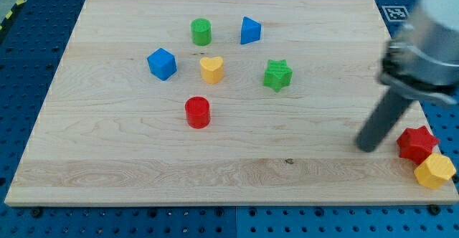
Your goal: Push the red circle towards the bottom center of the board
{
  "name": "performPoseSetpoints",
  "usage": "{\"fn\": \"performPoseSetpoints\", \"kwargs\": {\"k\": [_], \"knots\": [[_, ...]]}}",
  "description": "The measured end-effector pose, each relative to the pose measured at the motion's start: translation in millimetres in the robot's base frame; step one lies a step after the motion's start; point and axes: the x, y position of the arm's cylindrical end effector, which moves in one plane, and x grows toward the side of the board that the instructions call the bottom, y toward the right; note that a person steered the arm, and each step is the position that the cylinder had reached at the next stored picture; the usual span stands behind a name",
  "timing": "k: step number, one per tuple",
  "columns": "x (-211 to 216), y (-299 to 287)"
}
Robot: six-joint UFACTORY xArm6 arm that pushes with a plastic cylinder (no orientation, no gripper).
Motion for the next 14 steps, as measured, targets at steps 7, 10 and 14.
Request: {"fn": "performPoseSetpoints", "kwargs": {"k": [7,10,14], "knots": [[-23.2,-208.9],[-89.0,-248.9],[-38.3,-100.8]]}}
